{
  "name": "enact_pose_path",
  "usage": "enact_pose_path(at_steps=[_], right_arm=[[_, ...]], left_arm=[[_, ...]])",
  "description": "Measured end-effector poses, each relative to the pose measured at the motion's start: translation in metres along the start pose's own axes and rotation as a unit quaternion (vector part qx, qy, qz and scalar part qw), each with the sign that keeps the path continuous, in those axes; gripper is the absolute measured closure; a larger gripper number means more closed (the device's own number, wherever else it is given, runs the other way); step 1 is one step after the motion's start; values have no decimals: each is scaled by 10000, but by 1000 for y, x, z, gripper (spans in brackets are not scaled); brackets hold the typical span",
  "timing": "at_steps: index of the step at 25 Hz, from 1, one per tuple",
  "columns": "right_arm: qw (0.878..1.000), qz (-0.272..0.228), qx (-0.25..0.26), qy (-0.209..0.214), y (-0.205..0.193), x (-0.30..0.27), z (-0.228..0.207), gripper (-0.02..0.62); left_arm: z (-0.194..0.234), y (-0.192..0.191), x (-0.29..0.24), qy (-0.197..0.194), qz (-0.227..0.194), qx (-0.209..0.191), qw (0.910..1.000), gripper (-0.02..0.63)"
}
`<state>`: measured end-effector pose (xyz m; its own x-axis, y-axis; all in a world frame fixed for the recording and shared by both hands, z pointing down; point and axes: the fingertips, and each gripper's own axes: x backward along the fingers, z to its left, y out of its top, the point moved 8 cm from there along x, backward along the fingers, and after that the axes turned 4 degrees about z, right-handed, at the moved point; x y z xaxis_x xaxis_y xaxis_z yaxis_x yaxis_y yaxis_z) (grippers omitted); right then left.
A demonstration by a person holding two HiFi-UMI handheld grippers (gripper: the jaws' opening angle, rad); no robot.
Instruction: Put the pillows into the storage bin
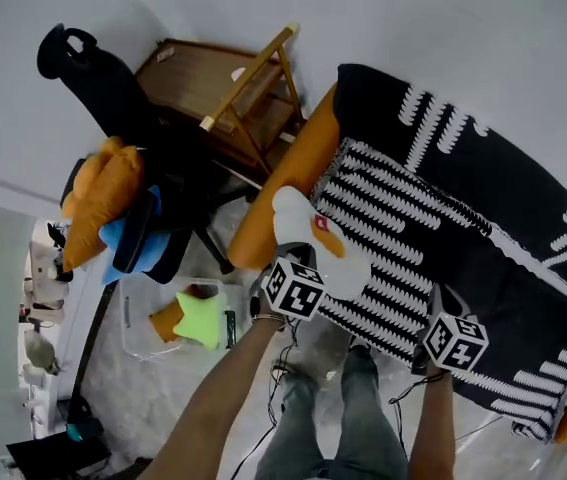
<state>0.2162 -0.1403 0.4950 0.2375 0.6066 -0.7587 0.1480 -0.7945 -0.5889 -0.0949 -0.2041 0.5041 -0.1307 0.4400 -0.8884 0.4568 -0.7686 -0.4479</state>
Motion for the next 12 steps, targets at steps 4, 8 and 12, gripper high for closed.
enact_pose_path(at_steps=[4, 8, 12], right_arm=[[9993, 9, 277, 257, 7, 7, 27, 594], [9977, 68, 475, 481, 4, 17, 54, 594], [9926, 187, 874, 820, 6, 21, 92, 594]], left_arm=[[18, -23, 41, 264, -85, 385, 9989, 595], [28, -53, 85, 475, -166, 740, 9960, 595], [41, -79, 127, 740, -203, 1076, 9912, 595]])
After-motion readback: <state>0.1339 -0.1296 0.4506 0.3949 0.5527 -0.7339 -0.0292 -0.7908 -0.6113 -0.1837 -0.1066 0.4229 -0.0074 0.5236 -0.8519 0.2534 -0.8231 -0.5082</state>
